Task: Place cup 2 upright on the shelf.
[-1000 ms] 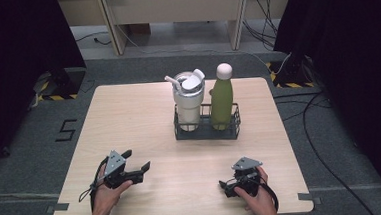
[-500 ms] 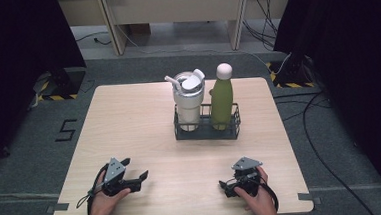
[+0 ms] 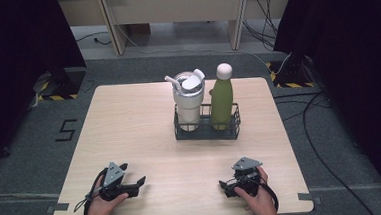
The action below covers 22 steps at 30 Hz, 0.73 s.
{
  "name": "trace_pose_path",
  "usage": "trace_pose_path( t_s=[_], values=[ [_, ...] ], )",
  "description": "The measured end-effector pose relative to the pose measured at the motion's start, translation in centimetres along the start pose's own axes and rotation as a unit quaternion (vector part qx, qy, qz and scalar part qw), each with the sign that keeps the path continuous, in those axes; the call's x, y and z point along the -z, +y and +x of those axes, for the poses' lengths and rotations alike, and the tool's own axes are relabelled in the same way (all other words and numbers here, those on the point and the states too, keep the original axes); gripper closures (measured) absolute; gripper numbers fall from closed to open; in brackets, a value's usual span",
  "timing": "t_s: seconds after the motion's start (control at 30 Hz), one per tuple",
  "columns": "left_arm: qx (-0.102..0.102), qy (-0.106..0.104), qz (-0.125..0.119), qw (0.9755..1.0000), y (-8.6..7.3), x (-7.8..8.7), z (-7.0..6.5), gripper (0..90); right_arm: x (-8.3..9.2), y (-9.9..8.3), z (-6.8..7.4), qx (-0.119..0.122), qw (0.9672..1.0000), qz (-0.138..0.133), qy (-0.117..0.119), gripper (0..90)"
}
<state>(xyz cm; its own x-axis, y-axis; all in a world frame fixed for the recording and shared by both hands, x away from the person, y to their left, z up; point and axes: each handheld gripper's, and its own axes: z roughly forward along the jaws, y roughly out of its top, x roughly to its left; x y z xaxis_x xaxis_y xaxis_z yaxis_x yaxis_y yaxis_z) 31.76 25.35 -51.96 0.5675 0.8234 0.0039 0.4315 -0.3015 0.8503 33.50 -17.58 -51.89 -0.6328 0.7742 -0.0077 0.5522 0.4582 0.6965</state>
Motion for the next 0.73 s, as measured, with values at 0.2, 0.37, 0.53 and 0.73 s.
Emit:
trace_pose_path(
  t_s=[0.2, 0.37, 0.53, 0.73],
  values=[
    [-0.01, 0.004, 0.017, 0.9998, -0.18, 0.18, -0.22, 14.8, 0.0, 0.0, 0.0, 0.0, 1.0, 0.0, 0.0, 0.8],
    [-0.024, 0.009, 0.053, 0.9983, -0.28, 0.01, -0.46, 14.8, 0.0, 0.0, 0.0, 0.0, 1.0, 0.0, 0.0, 0.8],
    [-0.032, 0.001, 0.071, 0.9969, -0.33, -0.12, -0.58, 14.5, 0.0, 0.0, 0.0, 0.0, 1.0, 0.0, 0.0, 0.8],
    [-0.01, -0.019, 0.081, 0.9965, -0.34, -0.22, -0.18, 14.4, 0.0, 0.0, 0.0, 0.0, 1.0, 0.0, 0.0, 0.8]
  ],
)
